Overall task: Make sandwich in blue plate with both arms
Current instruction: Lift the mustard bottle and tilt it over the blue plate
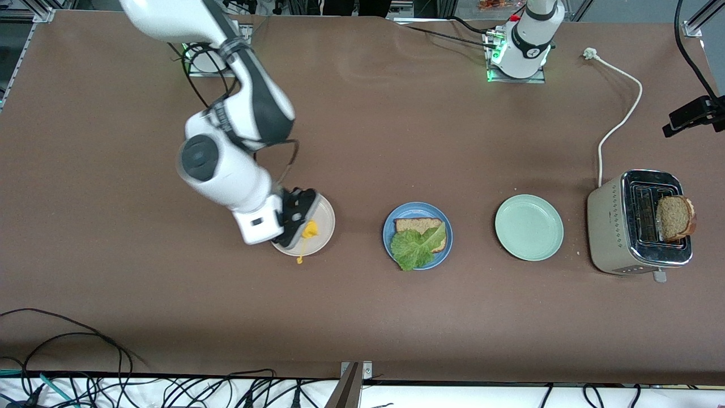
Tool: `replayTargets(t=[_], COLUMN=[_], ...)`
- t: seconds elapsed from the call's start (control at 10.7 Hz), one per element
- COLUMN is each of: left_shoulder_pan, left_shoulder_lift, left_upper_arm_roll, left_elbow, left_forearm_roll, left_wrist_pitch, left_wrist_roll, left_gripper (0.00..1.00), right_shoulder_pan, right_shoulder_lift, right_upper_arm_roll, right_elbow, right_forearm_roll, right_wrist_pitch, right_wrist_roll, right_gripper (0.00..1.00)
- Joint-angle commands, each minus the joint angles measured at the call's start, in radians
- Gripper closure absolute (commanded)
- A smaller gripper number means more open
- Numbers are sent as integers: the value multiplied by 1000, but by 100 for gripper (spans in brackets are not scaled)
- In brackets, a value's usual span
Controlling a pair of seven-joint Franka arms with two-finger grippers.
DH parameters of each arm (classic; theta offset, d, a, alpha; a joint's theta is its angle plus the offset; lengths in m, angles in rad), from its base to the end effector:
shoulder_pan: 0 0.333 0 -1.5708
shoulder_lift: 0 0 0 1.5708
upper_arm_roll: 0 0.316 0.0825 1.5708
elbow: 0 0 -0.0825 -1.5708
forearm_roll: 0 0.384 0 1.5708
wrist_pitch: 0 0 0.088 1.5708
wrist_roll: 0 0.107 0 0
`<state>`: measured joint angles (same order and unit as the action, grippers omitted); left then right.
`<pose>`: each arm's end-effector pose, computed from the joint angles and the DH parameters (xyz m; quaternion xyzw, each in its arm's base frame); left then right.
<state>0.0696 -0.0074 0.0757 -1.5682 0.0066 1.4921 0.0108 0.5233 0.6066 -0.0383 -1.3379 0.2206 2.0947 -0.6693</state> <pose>0.5379 0.0796 0.6231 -0.9971 -0.0673 0.0345 0.0003 0.6458 0.3595 0.3907 -0.8553 -0.5049 -0.0828 0.0813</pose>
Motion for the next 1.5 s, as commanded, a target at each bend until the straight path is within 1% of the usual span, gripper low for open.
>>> replayTargets(t=[0.0,0.09,0.19,0.28,0.47,0.65,0.75,0.84,0.93,1.12,1.22,1.31,1.4], left_shoulder_pan=[6,6,6,6,6,6,6,6,6,6,6,6,7], left_shoulder_lift=[6,6,6,6,6,6,6,6,6,6,6,6,6], left_upper_arm_roll=[-4,-4,-4,-4,-4,-4,-4,-4,-4,-4,-4,-2,-2], left_elbow=[22,22,22,22,22,22,22,22,22,22,22,22,22], left_forearm_roll=[0,0,0,0,0,0,0,0,0,0,0,0,0], left_wrist_pitch=[-18,-18,-18,-18,-18,-18,-18,-18,-18,-18,-18,-18,-18], left_wrist_roll=[3,4,5,5,5,5,5,5,5,5,5,5,6], left_gripper=[0,0,0,0,0,0,0,0,0,0,0,0,0], right_shoulder_pan=[-6,-5,0,6,49,61,79,113,129,152,179,194,219], right_shoulder_lift=[2,16,27,42,74,134,165,194,214,248,278,326,364], right_upper_arm_roll=[199,243,282,294,297,346,359,359,359,359,354,357,354], right_elbow=[-9,-18,-27,-44,-56,-56,-55,-49,-43,-15,21,70,115], right_forearm_roll=[-438,-580,-680,-761,-901,-1073,-1160,-1213,-1242,-1268,-1283,-1332,-1348], right_wrist_pitch=[44,36,35,33,3,-47,-73,-112,-149,-154,-154,-150,-151], right_wrist_roll=[335,426,489,532,604,698,735,753,770,806,813,817,817], right_gripper=[100,100,100,100,100,100,100,100,100,100,100,100,100])
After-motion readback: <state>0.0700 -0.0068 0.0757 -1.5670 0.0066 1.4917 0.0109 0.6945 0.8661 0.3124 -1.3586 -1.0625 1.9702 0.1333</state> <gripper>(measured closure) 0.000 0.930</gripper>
